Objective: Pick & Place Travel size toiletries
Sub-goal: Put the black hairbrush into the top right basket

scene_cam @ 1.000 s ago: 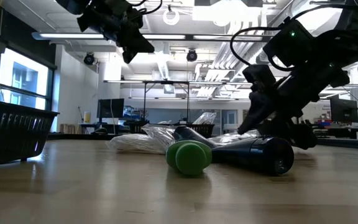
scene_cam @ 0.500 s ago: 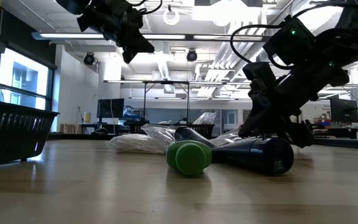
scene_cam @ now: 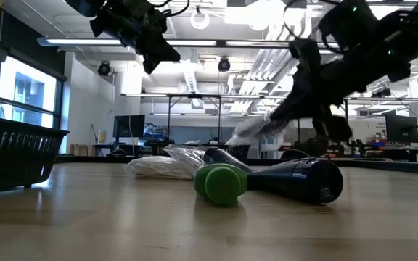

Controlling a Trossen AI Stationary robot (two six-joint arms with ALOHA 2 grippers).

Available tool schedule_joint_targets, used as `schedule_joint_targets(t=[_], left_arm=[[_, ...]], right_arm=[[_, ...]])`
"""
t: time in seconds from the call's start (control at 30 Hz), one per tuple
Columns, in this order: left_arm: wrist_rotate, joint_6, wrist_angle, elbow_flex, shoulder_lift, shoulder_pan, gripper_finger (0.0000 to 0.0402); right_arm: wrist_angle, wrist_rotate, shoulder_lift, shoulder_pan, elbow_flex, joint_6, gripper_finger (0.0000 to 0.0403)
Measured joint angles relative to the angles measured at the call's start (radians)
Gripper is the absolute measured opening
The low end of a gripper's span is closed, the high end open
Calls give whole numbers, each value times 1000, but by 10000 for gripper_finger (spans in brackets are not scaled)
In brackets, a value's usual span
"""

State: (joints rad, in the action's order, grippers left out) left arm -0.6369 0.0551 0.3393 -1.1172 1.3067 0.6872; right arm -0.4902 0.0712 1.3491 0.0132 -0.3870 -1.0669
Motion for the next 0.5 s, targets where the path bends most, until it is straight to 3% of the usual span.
schedule_joint_targets(t=[0.3,0.5], left_arm=[[3,0,0,0,0,0,28],[3,0,0,0,0,0,28]], right_arm=[[16,178,-159,0,-1,79,4],[24,312,-191,0,-56,185,4]])
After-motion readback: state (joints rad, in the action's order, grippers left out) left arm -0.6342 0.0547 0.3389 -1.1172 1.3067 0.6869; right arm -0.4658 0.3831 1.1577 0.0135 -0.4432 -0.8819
